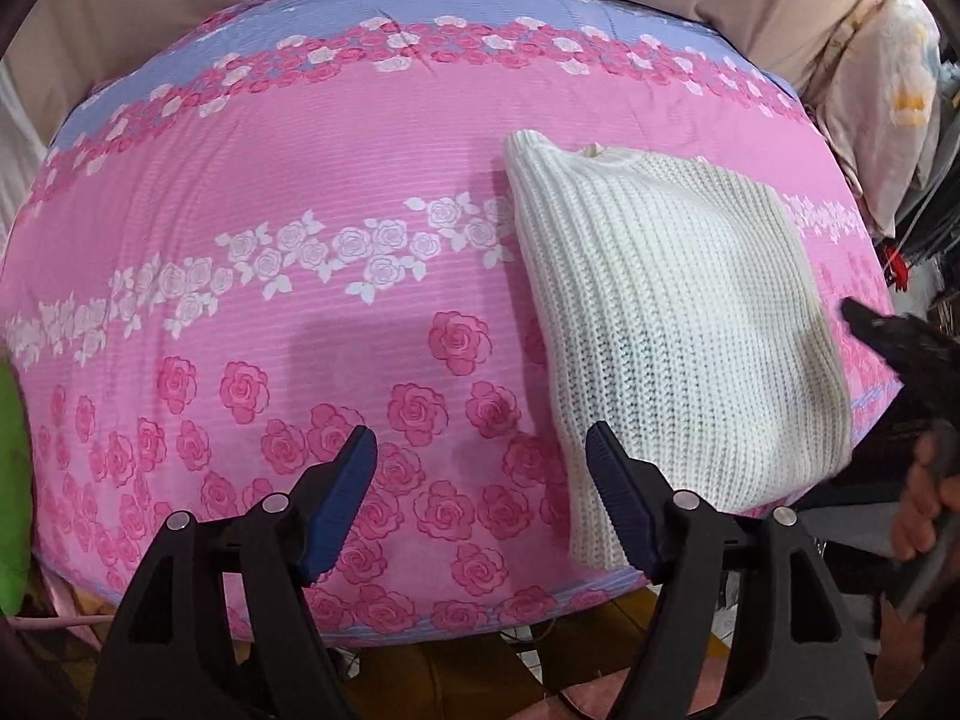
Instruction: Fold small clothes
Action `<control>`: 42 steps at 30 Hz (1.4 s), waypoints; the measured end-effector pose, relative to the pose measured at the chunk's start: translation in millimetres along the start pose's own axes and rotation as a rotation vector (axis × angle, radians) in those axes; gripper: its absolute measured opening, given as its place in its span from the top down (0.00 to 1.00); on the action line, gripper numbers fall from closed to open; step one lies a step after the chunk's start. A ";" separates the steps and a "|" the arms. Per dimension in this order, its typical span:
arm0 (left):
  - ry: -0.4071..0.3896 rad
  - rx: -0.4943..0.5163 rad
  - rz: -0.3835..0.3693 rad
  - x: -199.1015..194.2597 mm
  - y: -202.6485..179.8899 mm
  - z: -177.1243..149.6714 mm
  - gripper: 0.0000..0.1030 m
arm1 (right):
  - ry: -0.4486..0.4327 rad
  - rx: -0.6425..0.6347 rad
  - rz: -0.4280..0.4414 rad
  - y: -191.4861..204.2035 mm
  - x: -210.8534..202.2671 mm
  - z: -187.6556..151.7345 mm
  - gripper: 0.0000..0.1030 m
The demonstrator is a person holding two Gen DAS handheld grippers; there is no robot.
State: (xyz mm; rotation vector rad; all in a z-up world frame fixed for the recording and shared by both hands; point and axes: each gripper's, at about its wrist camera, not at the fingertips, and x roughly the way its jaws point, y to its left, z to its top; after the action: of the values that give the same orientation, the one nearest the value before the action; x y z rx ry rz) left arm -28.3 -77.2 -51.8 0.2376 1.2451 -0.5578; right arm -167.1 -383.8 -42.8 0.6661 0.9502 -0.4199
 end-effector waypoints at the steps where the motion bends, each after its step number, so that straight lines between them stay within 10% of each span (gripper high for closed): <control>1: 0.003 -0.007 0.003 0.5 1.4 -0.1 0.32 | -0.014 -0.033 0.028 13.2 -9.7 1.0 0.76; 6: -0.006 -0.004 0.027 0.0 -1.1 0.6 0.32 | 0.131 -0.236 0.182 86.6 21.6 -29.2 0.85; 9: -0.006 0.010 0.022 -0.5 -4.3 1.6 0.32 | 0.313 -0.369 0.106 112.5 90.4 -69.8 0.87; 16: -0.043 0.016 0.006 -8.0 -7.5 3.3 0.32 | 0.099 -0.280 0.058 94.8 18.3 -34.1 0.88; 19: -0.046 0.047 -0.002 -6.7 -20.3 5.1 0.32 | 0.167 -0.147 -0.058 30.8 42.2 -27.5 0.89; 22: -0.048 0.091 0.014 -4.1 -35.2 6.8 0.32 | 0.222 0.018 0.054 -8.0 44.8 -24.8 1.00; 28: -0.035 0.123 0.005 4.2 -59.1 10.3 0.32 | 0.140 -0.072 -0.036 -1.0 14.9 -19.6 0.95; 34: -0.025 0.134 0.006 11.9 -69.3 10.5 0.30 | 0.094 0.025 0.024 -30.3 6.3 -17.9 0.73; 36: -0.007 0.123 0.012 19.3 -69.3 10.7 0.30 | 0.103 -0.009 0.046 -18.6 22.1 -9.4 0.49; 38: 0.004 0.115 0.023 23.3 -68.3 9.9 0.30 | 0.152 -0.035 0.016 -10.6 50.0 -4.2 0.55; 39: 0.006 0.110 0.028 23.7 -67.0 9.3 0.30 | 0.189 -0.036 0.032 -7.8 62.5 -3.7 0.81; 42: -0.010 0.099 0.042 17.6 -61.8 7.5 0.30 | 0.100 -0.026 0.135 8.4 30.4 5.1 0.84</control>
State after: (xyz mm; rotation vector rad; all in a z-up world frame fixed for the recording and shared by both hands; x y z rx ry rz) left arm -50.7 -137.5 -58.2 0.3434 1.2011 -0.5842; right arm -143.1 -382.4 -63.7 0.7288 0.9970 -0.2561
